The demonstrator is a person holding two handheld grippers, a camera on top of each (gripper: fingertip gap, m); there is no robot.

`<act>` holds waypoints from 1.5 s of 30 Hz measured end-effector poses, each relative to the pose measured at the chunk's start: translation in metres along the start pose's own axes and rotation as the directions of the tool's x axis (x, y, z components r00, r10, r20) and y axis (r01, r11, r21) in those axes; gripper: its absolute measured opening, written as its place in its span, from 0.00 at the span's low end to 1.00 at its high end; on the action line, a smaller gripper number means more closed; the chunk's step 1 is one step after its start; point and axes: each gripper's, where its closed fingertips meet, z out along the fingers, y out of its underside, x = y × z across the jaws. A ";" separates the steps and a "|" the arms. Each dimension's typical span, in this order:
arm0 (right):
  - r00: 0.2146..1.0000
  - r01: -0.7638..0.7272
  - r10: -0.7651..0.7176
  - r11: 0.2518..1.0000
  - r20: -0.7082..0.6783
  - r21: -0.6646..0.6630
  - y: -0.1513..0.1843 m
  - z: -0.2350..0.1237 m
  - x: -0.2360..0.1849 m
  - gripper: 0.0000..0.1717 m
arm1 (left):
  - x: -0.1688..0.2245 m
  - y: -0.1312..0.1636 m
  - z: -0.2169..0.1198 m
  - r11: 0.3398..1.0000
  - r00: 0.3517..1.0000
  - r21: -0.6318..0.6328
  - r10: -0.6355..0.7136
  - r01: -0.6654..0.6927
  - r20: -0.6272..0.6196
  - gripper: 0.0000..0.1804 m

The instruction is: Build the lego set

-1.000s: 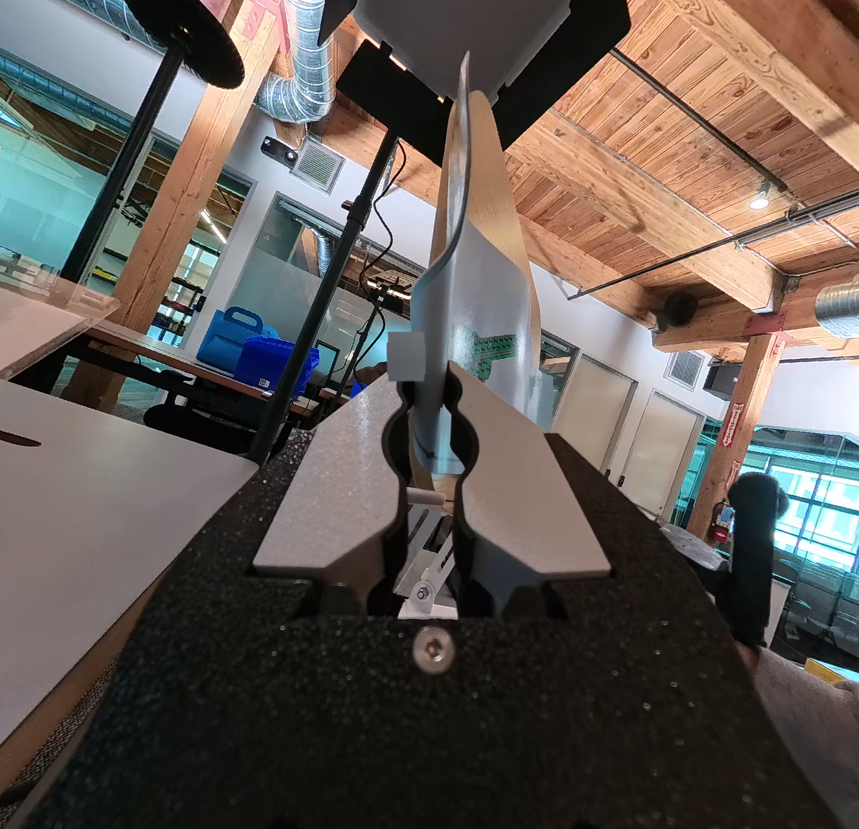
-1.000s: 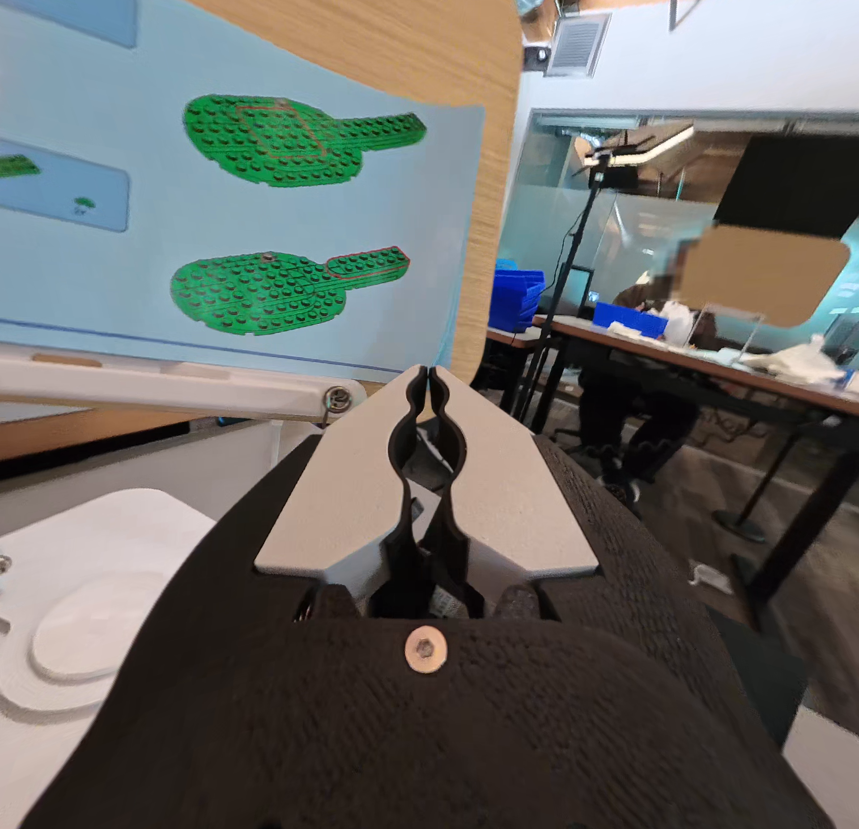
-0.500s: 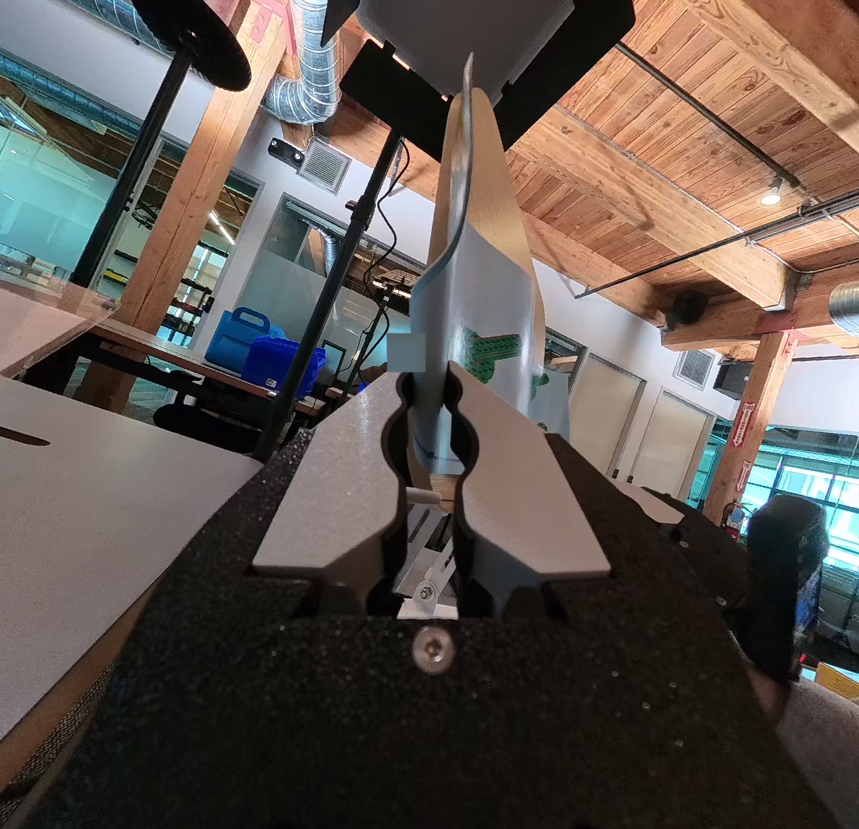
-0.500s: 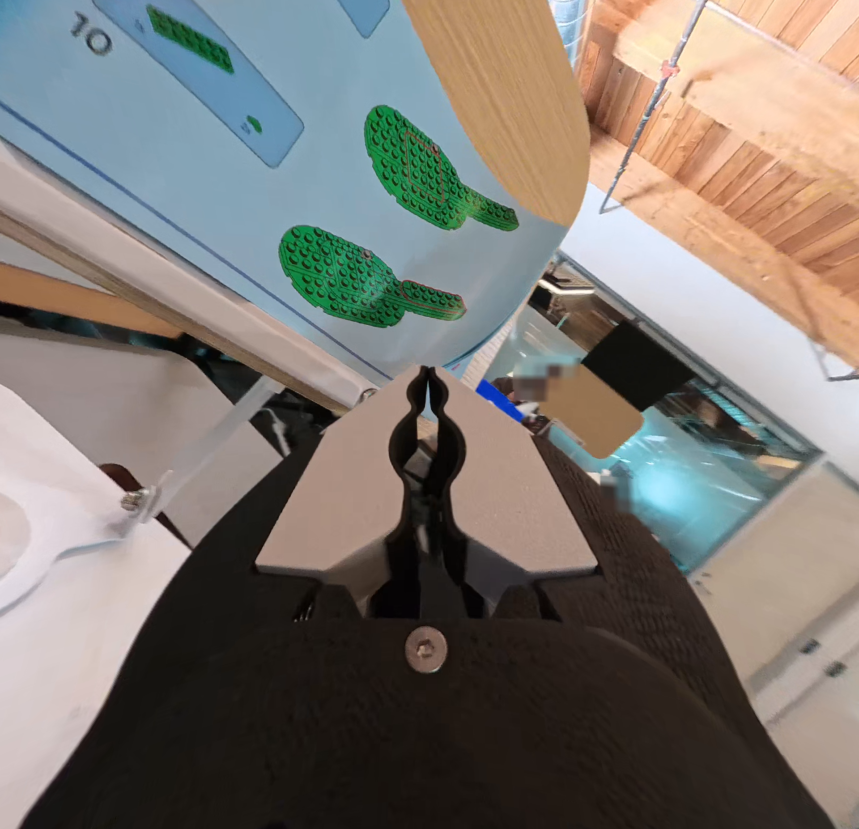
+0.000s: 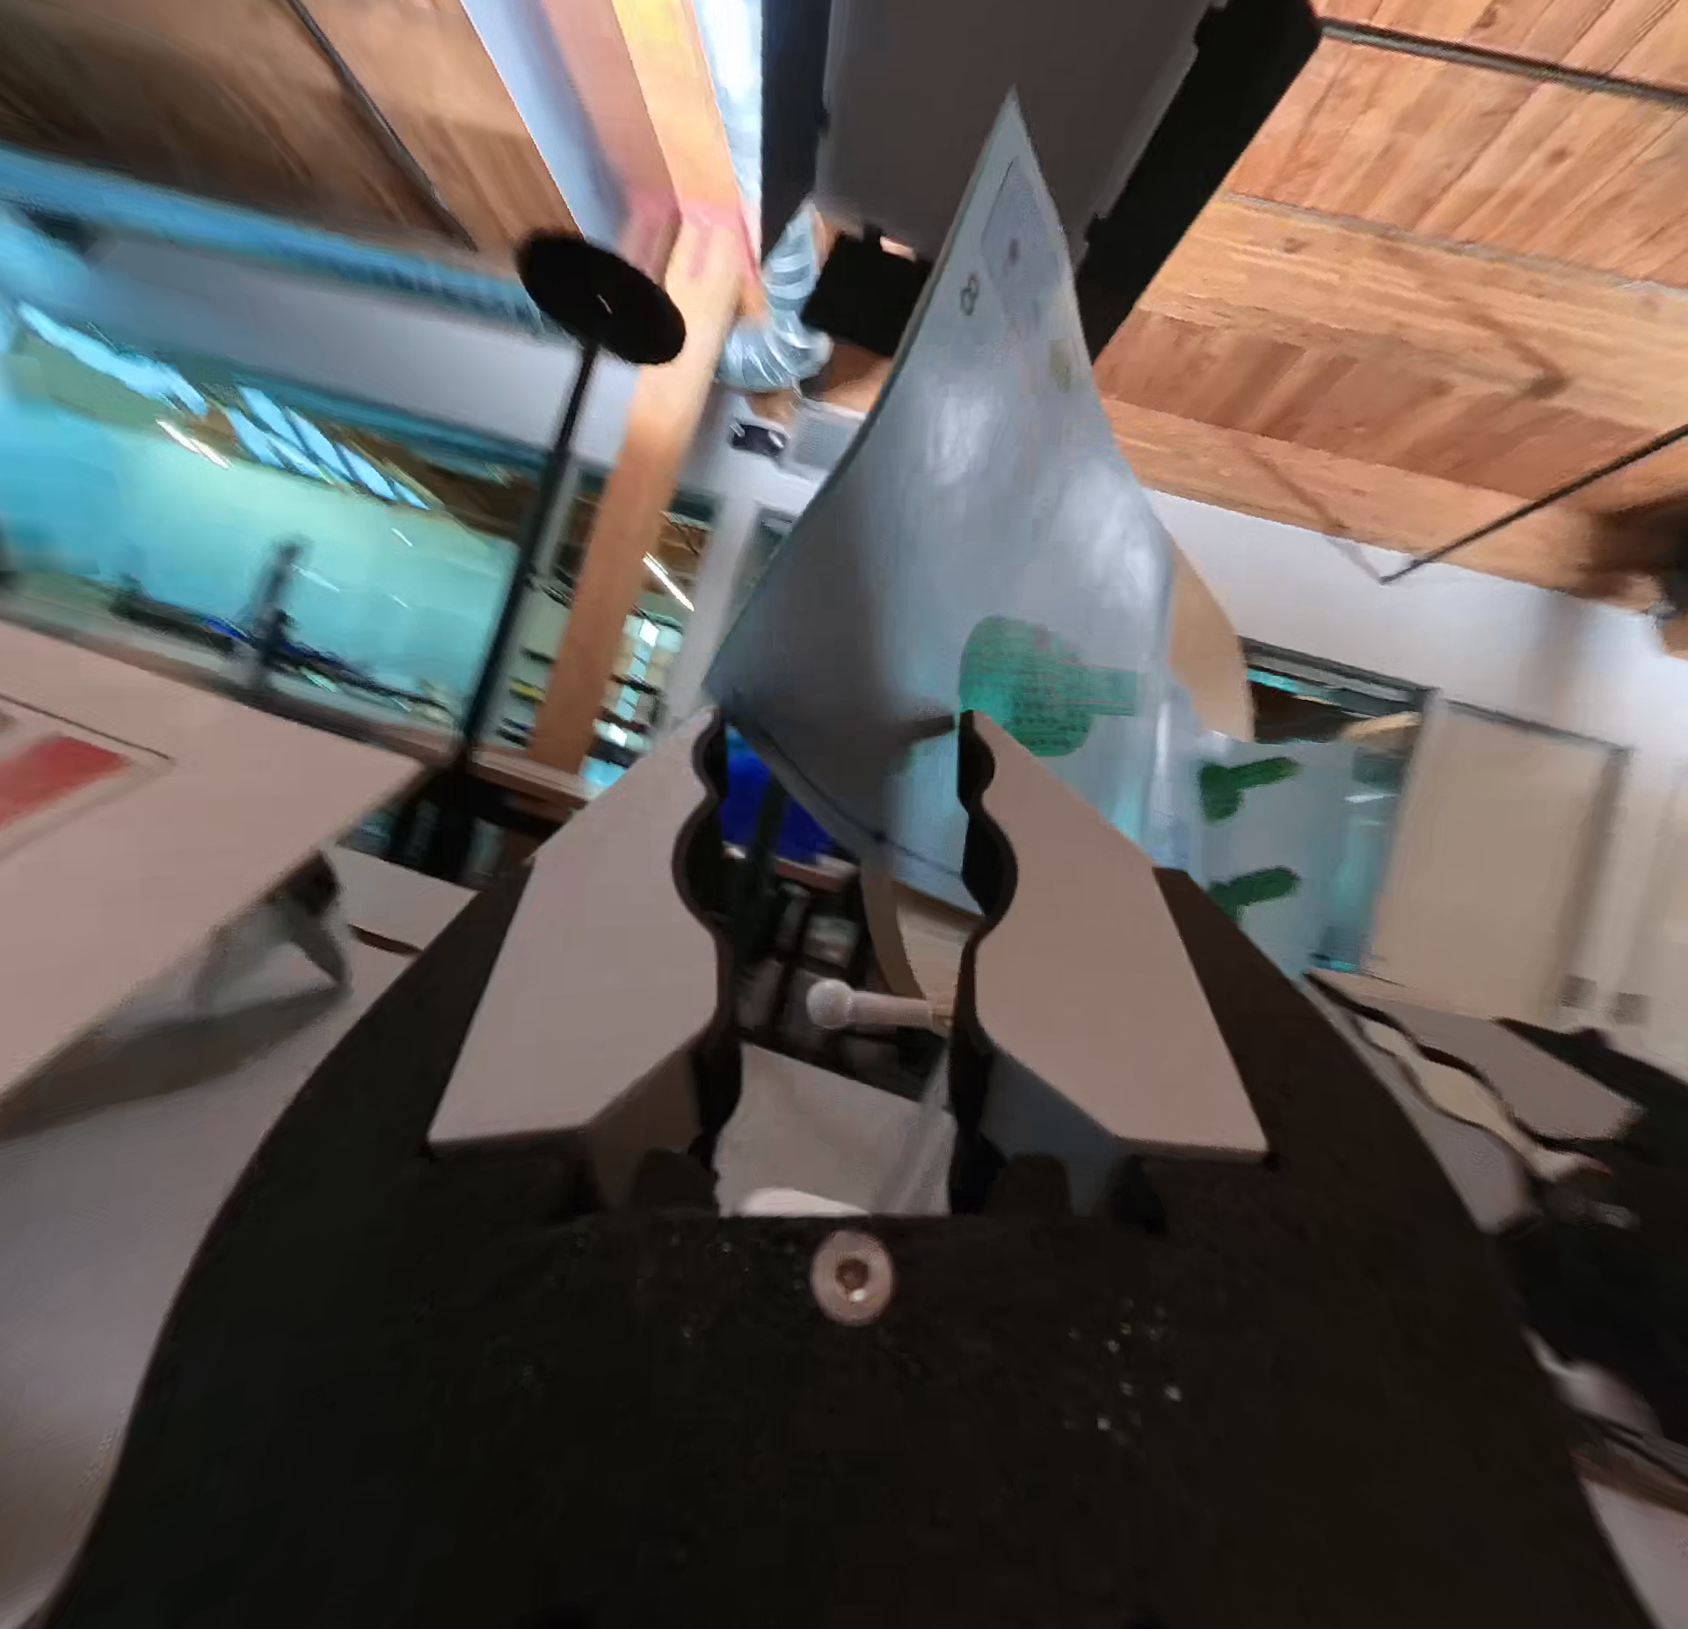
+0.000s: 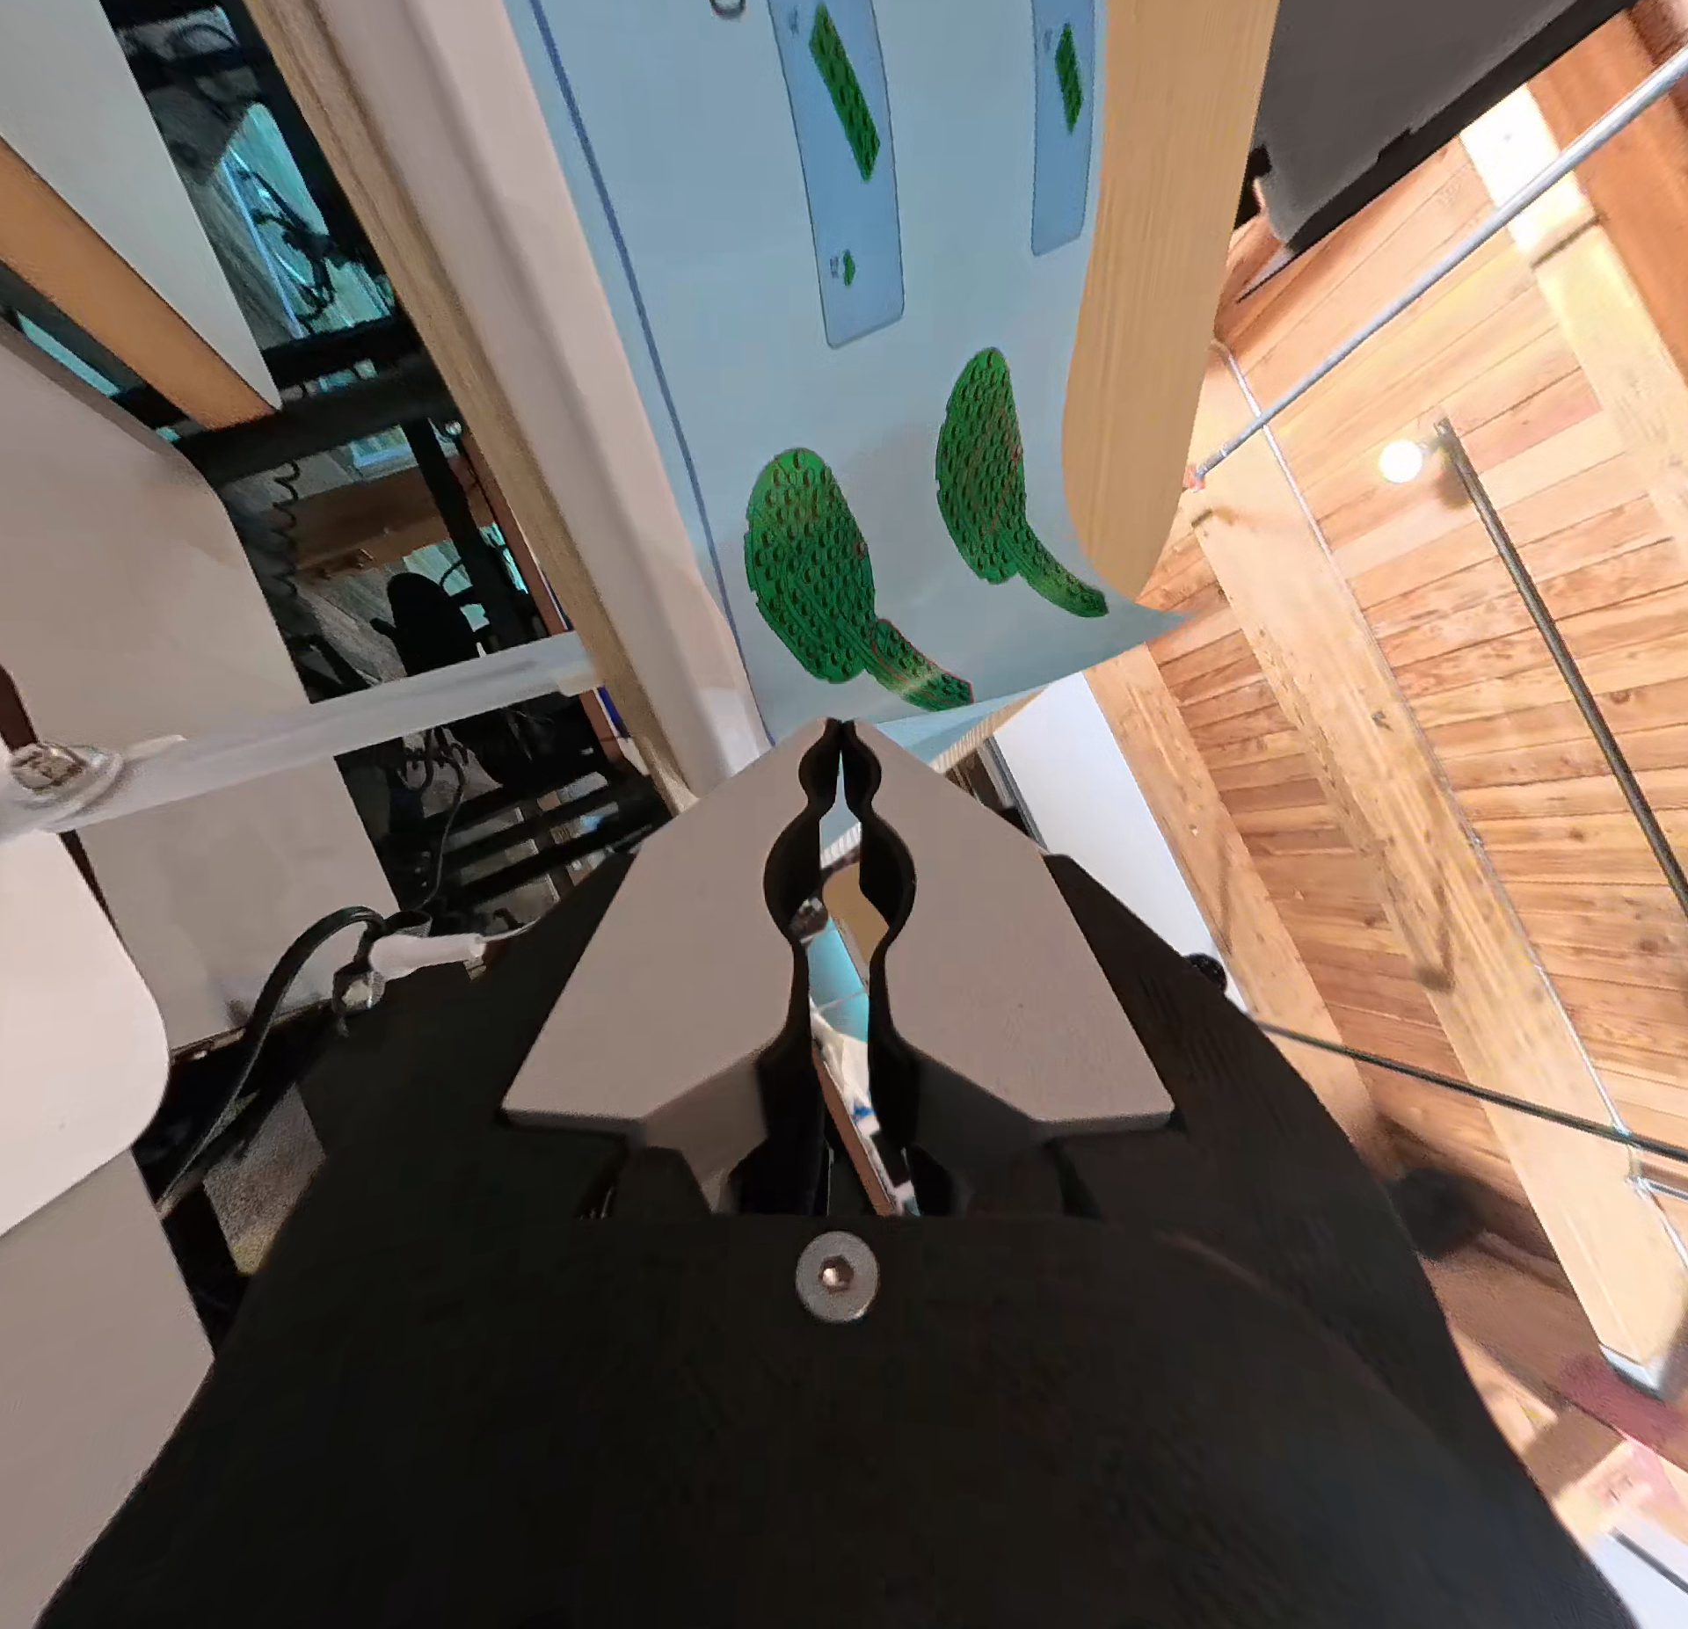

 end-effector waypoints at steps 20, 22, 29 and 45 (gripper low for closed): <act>0.968 -0.252 0.253 0.967 0.009 -0.026 0.014 -0.011 0.024 0.00 | 0.008 0.002 0.020 0.975 0.992 -0.184 0.126 -0.127 -0.019 0.28; 0.898 -0.437 0.439 0.897 0.021 -0.059 0.027 -0.010 0.028 0.00 | -0.005 0.013 0.022 0.964 0.998 -0.261 0.052 -0.043 0.026 0.34; 0.534 -0.837 0.842 0.539 0.072 -0.098 0.051 -0.006 0.040 0.00 | -0.018 -0.022 0.015 0.978 0.975 -0.153 0.166 -0.143 0.150 0.48; 0.621 -0.784 0.771 0.614 0.140 0.094 0.014 -0.028 0.066 0.00 | 0.103 -0.084 0.011 0.907 0.906 0.028 0.421 -0.420 -0.049 0.19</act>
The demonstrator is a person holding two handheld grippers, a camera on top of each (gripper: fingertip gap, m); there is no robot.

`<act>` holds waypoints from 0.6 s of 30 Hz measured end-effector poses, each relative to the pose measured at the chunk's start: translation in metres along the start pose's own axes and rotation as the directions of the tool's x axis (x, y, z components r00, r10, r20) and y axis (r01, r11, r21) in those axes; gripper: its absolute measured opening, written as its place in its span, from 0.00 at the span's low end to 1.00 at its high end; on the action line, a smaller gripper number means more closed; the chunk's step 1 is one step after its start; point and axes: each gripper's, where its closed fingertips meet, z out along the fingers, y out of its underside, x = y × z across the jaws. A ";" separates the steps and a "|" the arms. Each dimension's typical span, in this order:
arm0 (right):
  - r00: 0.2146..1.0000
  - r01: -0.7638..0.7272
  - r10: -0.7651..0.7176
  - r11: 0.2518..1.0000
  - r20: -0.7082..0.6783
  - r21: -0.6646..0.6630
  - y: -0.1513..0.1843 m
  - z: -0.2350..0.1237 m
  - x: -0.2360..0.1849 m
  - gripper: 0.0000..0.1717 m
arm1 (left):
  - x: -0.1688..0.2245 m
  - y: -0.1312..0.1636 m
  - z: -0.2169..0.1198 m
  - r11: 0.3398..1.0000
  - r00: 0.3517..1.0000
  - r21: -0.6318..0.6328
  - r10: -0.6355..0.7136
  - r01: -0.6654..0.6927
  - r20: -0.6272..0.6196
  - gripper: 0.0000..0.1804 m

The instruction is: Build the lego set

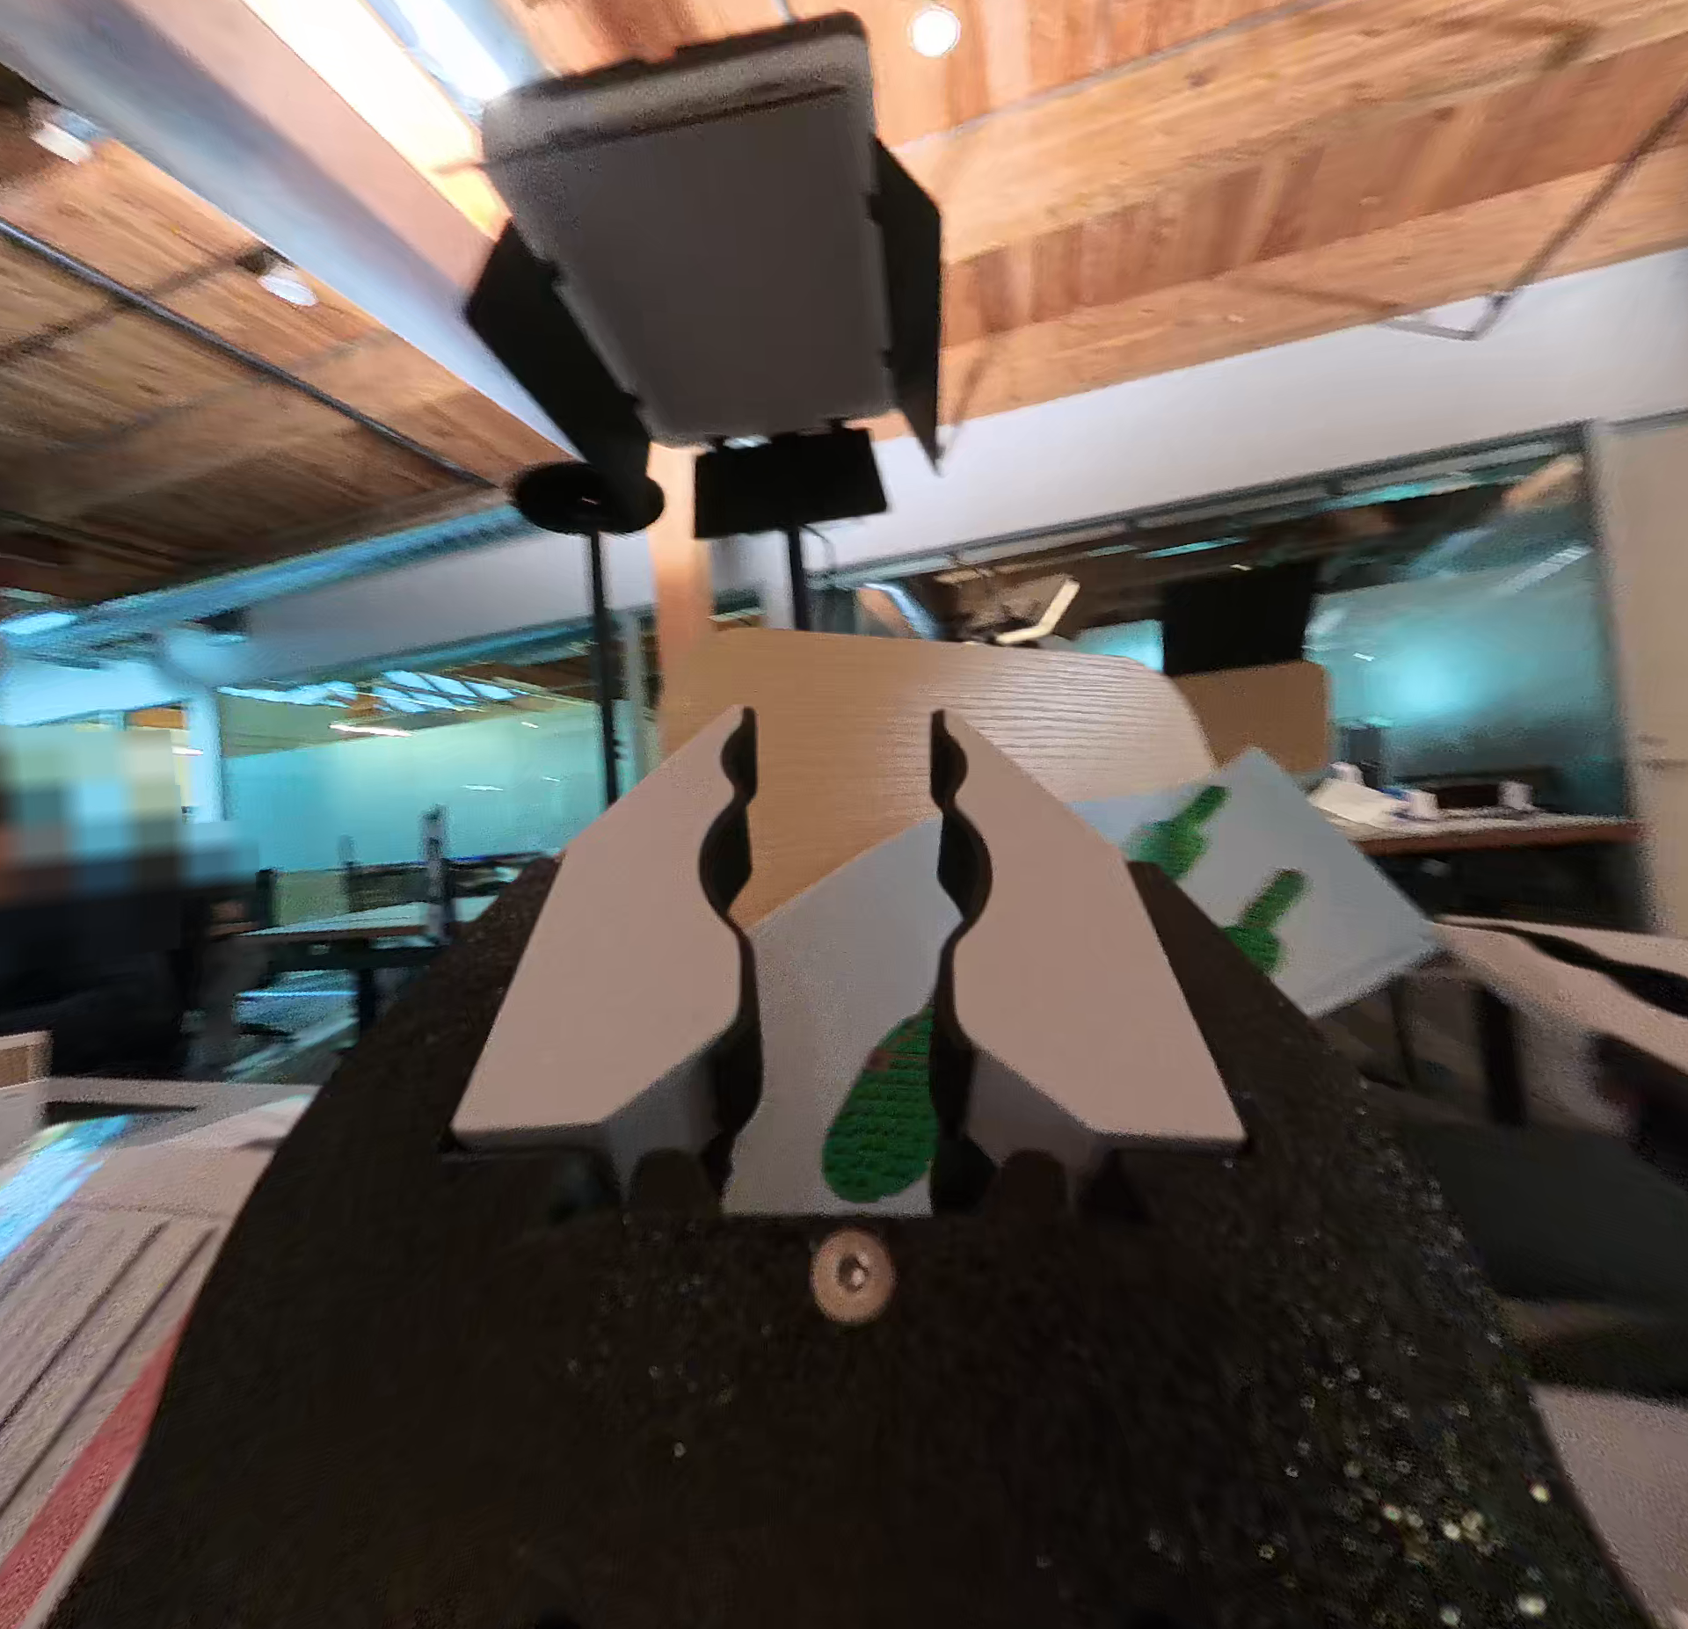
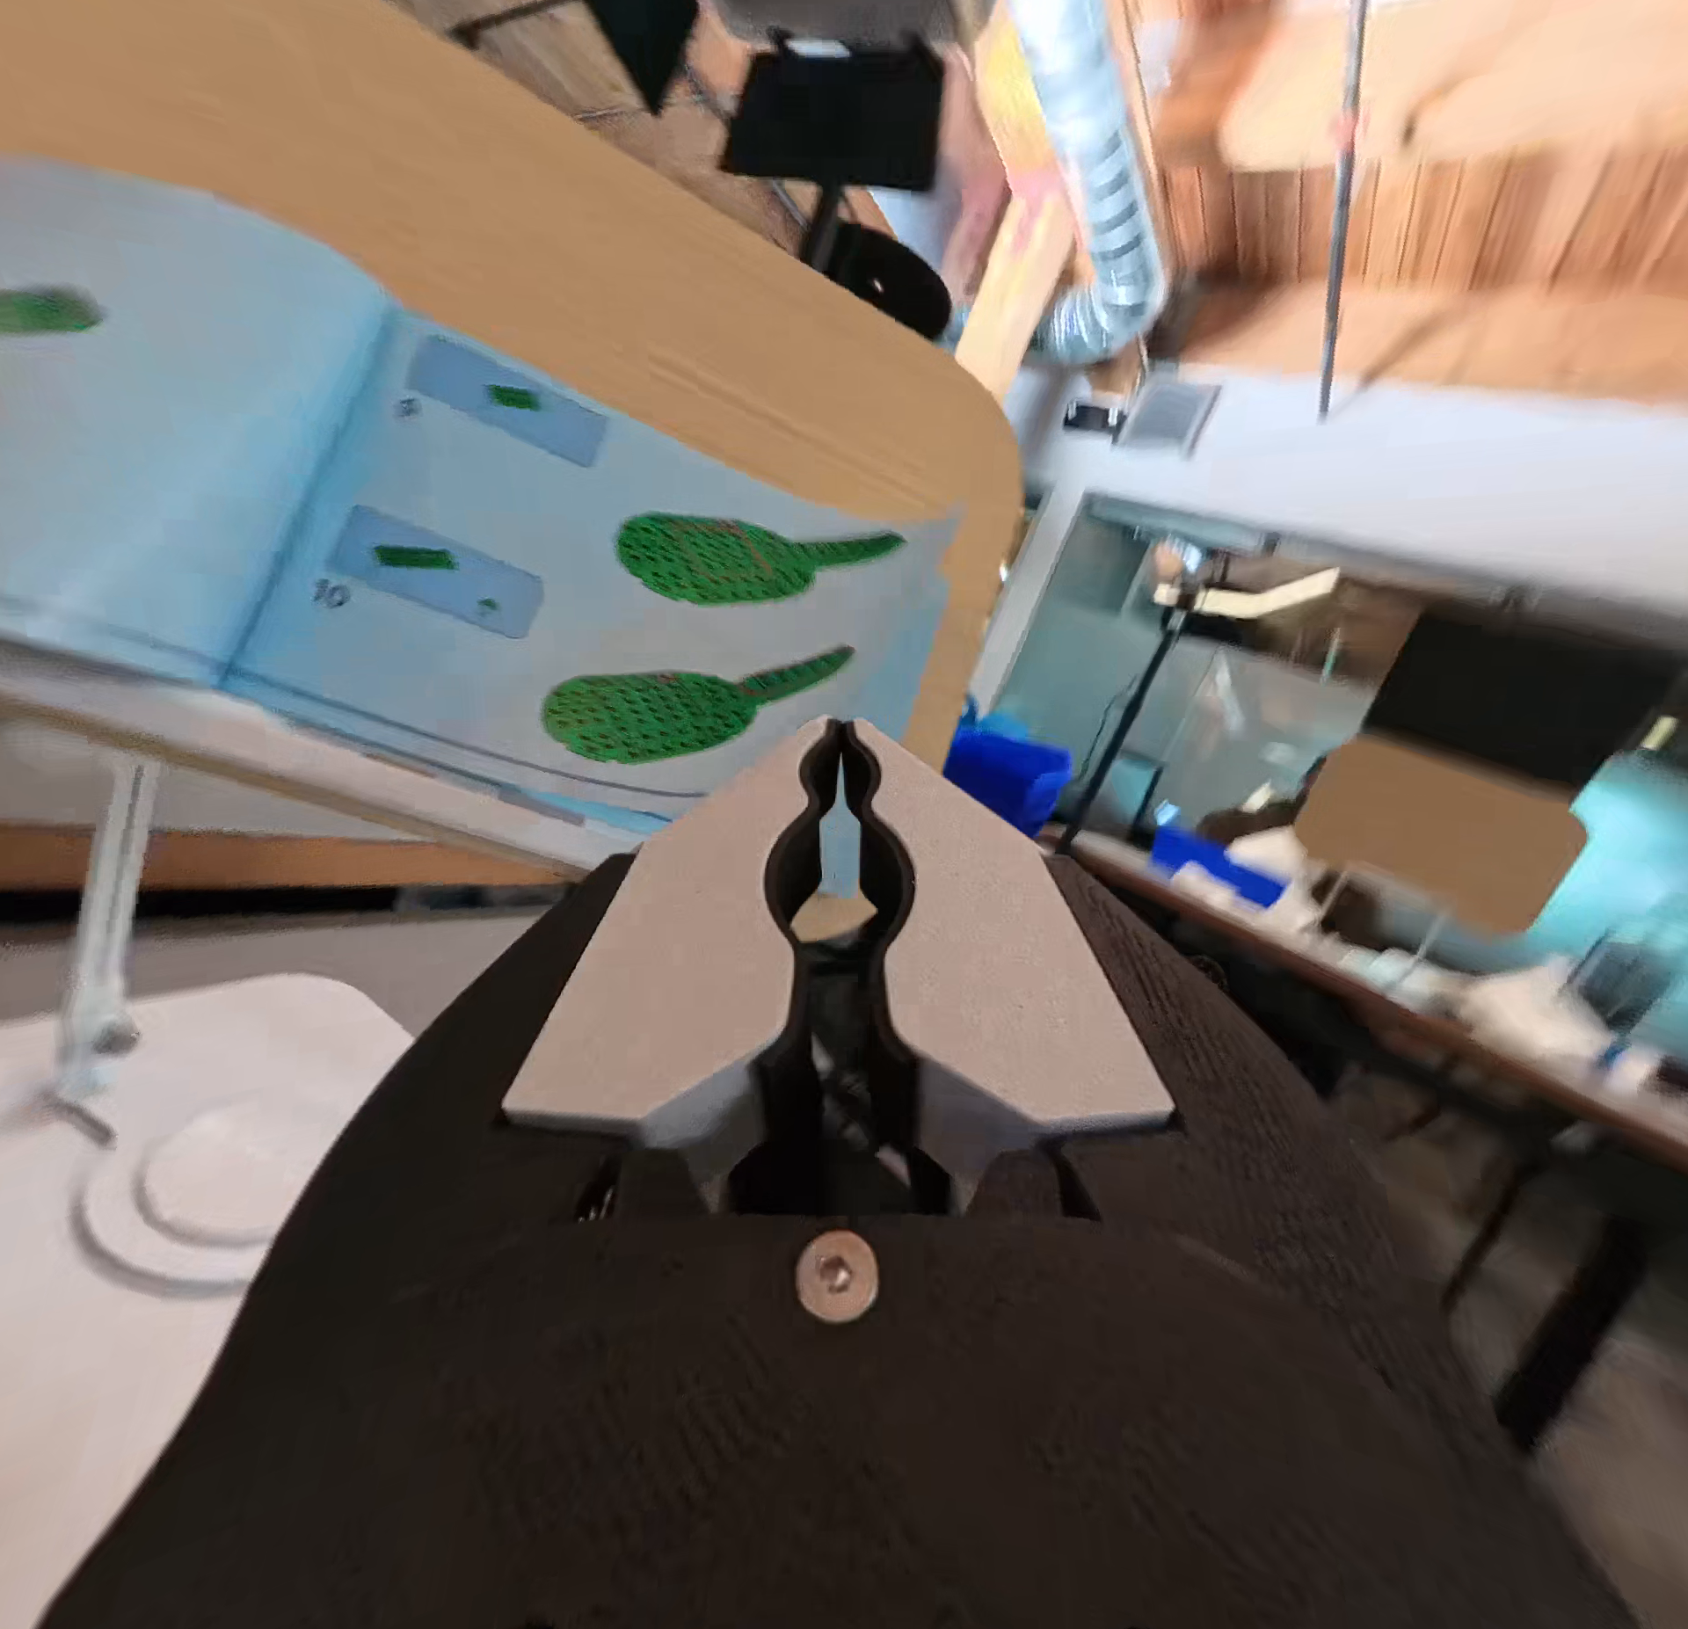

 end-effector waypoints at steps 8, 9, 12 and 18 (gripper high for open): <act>0.760 0.636 -0.649 0.745 0.002 0.203 -0.056 -0.019 -0.077 0.00 | 0.086 0.032 -0.005 0.861 0.724 -0.412 -0.484 0.297 -0.490 0.09; 0.720 0.677 -0.694 0.701 0.001 0.224 -0.057 -0.023 -0.086 0.00 | 0.089 0.039 -0.006 0.832 0.692 -0.452 -0.532 0.322 -0.488 0.13; 0.667 0.715 -0.744 0.651 0.029 0.252 -0.051 -0.031 -0.104 0.00 | 0.097 0.055 -0.008 0.755 0.618 -0.552 -0.632 0.354 -0.468 0.22; 0.980 0.155 -0.164 0.984 0.110 0.084 -0.020 -0.017 -0.049 0.07 | 0.100 0.070 -0.012 0.789 0.668 -0.566 -0.558 0.241 -0.493 0.15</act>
